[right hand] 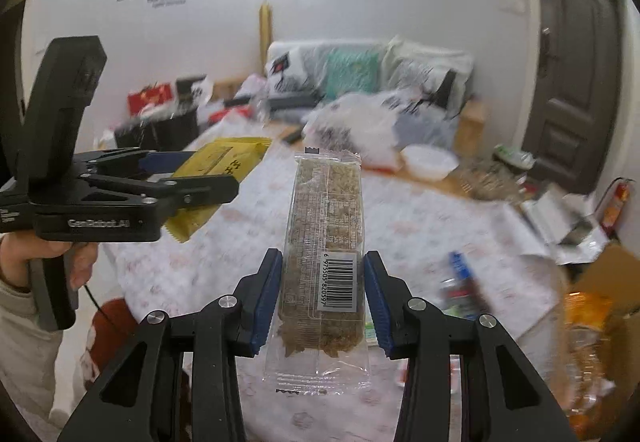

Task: Organize snacks
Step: 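Carry both packs into the cardboard box and open both grippers, then grasp the green wafer stick with the left gripper while the right grasps the orange-labelled packet, then carry both snacks into the cardboard box and open both grippers, then grasp the dark sesame candy pack with the left gripper while the right grasps the blue chocolate bar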

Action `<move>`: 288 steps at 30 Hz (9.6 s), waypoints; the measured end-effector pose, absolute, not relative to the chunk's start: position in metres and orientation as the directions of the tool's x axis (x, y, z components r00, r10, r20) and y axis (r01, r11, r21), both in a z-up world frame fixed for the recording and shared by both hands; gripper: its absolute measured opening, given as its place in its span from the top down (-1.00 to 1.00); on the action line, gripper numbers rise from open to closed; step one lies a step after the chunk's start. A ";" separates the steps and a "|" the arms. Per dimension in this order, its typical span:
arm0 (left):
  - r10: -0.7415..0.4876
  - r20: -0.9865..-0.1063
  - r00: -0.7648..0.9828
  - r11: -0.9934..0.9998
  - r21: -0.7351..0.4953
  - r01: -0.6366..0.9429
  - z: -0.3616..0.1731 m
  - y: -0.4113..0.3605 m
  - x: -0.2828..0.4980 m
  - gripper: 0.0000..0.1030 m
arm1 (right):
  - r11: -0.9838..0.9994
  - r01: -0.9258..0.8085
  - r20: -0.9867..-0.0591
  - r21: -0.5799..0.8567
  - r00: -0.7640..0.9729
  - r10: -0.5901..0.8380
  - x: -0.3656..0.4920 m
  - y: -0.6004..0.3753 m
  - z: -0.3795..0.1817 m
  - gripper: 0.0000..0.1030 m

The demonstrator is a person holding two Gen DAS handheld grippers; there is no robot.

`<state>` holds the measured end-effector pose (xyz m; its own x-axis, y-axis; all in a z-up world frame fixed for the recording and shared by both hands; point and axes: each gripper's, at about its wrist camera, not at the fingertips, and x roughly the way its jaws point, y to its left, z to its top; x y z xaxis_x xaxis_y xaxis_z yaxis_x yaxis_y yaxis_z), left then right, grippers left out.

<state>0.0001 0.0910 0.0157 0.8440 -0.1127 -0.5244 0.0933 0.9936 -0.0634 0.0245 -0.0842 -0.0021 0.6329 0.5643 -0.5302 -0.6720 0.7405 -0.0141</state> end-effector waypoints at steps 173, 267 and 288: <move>-0.139 -0.767 0.627 0.989 -0.079 0.122 -0.147 0.039 0.080 0.54 | 0.791 -0.612 -0.774 -0.001 0.501 0.387 0.101 -0.097 -0.147 -0.25; -0.288 -0.524 0.801 0.947 -0.034 0.319 0.055 -0.060 0.047 -0.48 | 0.895 -0.447 -0.471 0.001 0.789 0.395 0.020 -0.231 0.022 -0.26; -0.264 -0.674 0.690 0.963 -0.138 0.233 -0.060 0.049 0.117 -0.48 | 0.904 -0.428 -0.735 0.002 0.612 0.292 0.105 -0.094 -0.096 0.13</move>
